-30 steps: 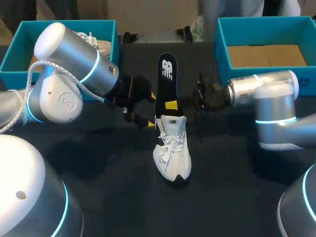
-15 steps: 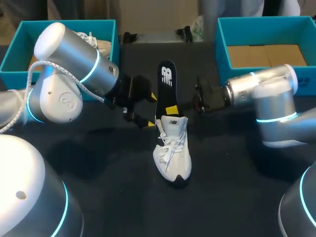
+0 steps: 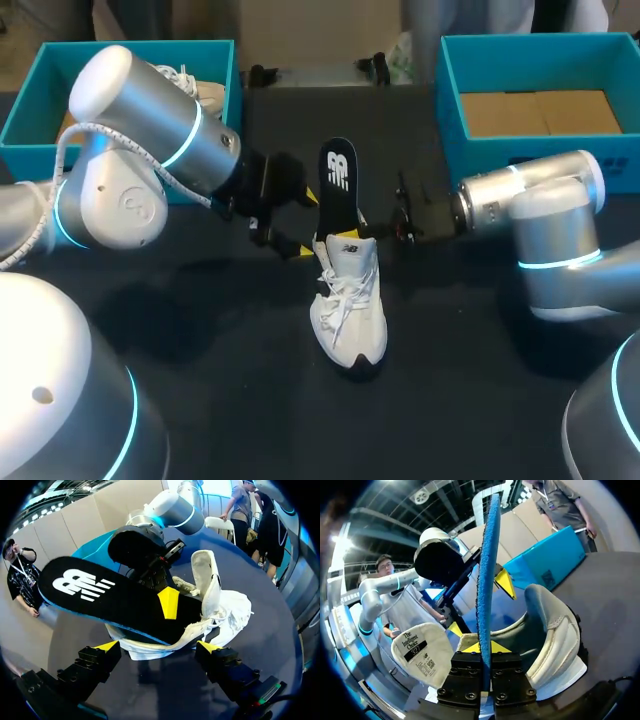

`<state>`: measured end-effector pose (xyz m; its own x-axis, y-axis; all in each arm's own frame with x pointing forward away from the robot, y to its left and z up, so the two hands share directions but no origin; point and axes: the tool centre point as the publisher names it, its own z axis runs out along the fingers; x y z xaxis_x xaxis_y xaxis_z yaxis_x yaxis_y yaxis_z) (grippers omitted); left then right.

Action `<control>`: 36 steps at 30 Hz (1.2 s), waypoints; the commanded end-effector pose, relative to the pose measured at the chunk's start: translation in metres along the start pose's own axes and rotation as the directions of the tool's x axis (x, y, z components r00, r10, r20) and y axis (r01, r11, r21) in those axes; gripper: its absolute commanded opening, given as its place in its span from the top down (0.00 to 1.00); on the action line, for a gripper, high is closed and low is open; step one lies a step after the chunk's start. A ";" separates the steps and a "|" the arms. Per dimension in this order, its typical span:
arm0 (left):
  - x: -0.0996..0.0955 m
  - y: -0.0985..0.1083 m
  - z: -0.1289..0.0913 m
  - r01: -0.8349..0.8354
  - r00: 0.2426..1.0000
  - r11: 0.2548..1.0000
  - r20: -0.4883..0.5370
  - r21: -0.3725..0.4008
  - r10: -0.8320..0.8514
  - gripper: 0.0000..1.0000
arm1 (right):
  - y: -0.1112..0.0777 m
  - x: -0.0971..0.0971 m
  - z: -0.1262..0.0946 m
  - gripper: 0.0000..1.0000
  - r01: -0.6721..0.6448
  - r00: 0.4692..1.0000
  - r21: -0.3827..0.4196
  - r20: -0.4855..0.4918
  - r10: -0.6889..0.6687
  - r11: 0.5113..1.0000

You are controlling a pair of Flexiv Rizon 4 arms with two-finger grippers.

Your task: Take the shoe out of the shoebox, open the shoe tongue, remove and reinsert the insole, then place the shoe into the shoebox

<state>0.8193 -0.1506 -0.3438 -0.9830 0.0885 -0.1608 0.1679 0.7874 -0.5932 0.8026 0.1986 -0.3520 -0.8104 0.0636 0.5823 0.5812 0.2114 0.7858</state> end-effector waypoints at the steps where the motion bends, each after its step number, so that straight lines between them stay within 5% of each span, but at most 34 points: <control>1: 0.000 -0.001 0.001 0.000 1.000 1.000 0.001 -0.004 0.000 0.00 | 0.007 0.005 -0.002 0.81 0.015 1.000 0.005 0.016 -0.015 1.000; 2: 0.000 -0.001 0.001 0.000 1.000 1.000 0.001 -0.004 0.000 0.00 | 0.008 0.004 -0.002 0.75 0.018 1.000 0.007 0.017 -0.018 1.000; 17: 0.000 -0.001 0.001 0.000 1.000 1.000 0.001 -0.004 0.000 0.00 | 0.035 -0.015 -0.006 0.77 0.065 0.997 0.051 -0.033 -0.063 0.997; 20: 0.000 -0.001 0.001 0.000 1.000 1.000 0.001 -0.004 0.000 0.00 | 0.030 -0.019 -0.005 1.00 0.041 0.998 0.069 -0.055 -0.037 0.997; 36: 0.000 -0.001 0.001 0.000 1.000 1.000 0.001 -0.004 0.000 0.00 | -0.014 0.001 0.002 1.00 -0.086 0.995 0.122 -0.031 0.090 0.989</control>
<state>0.8193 -0.1506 -0.3438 -0.9831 0.0883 -0.1607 0.1677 0.7874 -0.5932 0.8059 0.1970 -0.3578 -0.7538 0.0363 0.6562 0.6295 0.3266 0.7050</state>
